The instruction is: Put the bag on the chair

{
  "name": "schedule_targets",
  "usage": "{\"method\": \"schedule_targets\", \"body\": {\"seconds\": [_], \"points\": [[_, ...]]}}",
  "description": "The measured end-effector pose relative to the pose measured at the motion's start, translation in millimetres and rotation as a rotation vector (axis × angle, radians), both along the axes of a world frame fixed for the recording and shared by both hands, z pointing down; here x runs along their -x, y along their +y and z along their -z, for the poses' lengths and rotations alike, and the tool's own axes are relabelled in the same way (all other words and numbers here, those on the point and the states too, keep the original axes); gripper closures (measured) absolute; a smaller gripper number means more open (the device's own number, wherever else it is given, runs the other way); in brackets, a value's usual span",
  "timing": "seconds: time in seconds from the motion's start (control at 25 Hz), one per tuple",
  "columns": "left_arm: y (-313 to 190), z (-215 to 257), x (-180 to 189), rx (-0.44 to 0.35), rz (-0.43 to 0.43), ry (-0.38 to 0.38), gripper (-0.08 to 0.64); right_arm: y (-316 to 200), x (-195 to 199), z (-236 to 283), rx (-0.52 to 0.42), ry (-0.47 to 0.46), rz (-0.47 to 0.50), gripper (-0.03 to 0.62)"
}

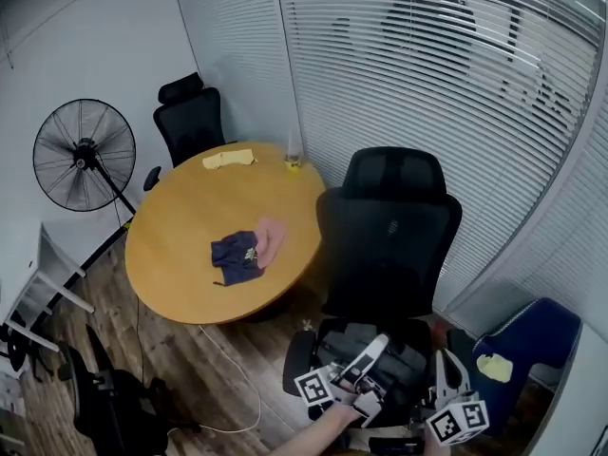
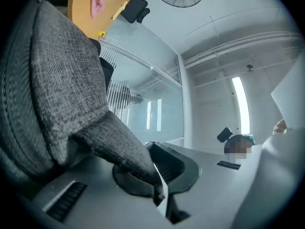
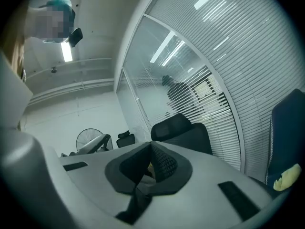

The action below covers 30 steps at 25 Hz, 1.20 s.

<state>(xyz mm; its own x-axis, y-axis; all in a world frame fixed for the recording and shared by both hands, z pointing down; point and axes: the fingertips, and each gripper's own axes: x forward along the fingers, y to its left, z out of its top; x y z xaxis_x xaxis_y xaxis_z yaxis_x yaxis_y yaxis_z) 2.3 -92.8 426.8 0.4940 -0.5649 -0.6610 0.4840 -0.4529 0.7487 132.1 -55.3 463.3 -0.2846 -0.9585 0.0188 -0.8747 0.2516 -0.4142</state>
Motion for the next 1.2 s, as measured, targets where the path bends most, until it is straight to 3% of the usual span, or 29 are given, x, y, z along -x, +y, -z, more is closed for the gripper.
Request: {"method": "schedule_targets", "body": {"seconds": [0.4,0.64,0.84,1.2], "points": [[-85,-10,-8,0.035,0.017,0.0,0.537,-44,-25,-11,0.047,0.004,-0.07,0.579],[-109,-20,-6,0.038,0.079,0.013,0.537,-61,-35,-23,0.065,0.001,-0.03,0.58],[-115,-41,-6,0.099,0.133,-0.008,0.537,-79,-36,-35,0.089,0.013,0.035,0.579],[-135,-51,-17,0.118,0.155,-0.008,0.537,-102,-54,-38,0.08,0.004,0.03,0.58]]}}
